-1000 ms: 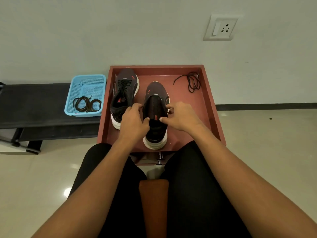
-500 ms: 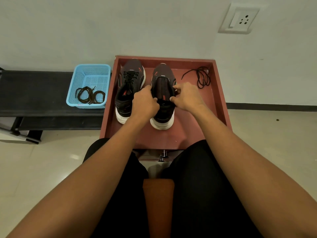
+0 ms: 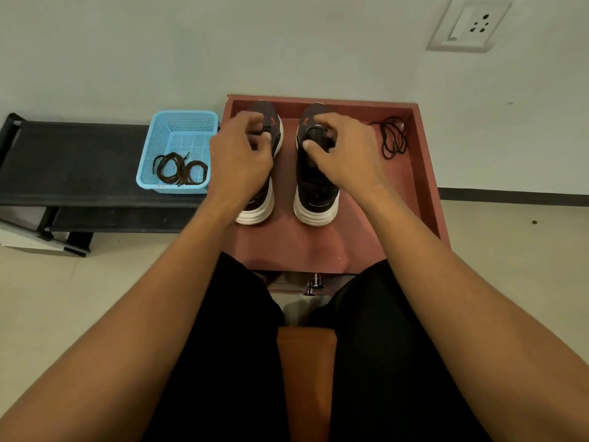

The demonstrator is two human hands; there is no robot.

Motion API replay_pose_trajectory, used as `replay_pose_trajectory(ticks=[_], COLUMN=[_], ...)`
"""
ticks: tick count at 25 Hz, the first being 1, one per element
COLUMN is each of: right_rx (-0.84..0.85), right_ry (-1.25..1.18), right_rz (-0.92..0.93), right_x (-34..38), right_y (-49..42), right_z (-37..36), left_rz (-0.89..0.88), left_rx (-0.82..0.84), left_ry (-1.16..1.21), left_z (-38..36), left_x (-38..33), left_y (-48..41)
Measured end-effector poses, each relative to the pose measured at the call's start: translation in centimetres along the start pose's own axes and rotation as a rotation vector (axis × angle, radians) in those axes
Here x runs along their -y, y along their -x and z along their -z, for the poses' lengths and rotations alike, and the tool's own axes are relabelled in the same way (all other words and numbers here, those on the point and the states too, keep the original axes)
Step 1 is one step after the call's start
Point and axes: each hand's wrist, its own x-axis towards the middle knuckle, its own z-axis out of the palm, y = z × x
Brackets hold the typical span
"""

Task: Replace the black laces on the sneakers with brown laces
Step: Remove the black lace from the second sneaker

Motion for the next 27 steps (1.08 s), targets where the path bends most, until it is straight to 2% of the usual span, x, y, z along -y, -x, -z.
replay_pose_trajectory(ticks=[4,7,11,13,24,27], right_rx=[0.104,0.176,0.248,0.264,0.391,0.357], right_ry=[-0.127,-0.053,0.168,0.175,0.098,0.070], right_rz=[0.059,0.035,0.041,0.020,0.047,0.027], right_x=[4.0,5.4,6.5,6.6,4.2,3.6], right_y=[-0.5,-1.1,-1.5,-1.4,7.6,9.2], right_z=[-3.5,-5.4,-7.7,-8.2,-3.8,-3.4], left_rz=[0.085,0.120,0.138,0.144,0.224,0.225], left_rx=[-0.063,0.032,0.165,0.200,0.400,0.397], left_ry=[-0.102,-0.169,-0.192,-0.223,-0.215,-0.238], left_z=[3.1,2.8,1.7,1.6,3.6,3.7], left_x=[3.4,5.2,6.0,6.0,4.2,2.8], left_y=[-0.6,-0.5,-0.9,-1.0,7.7,9.2])
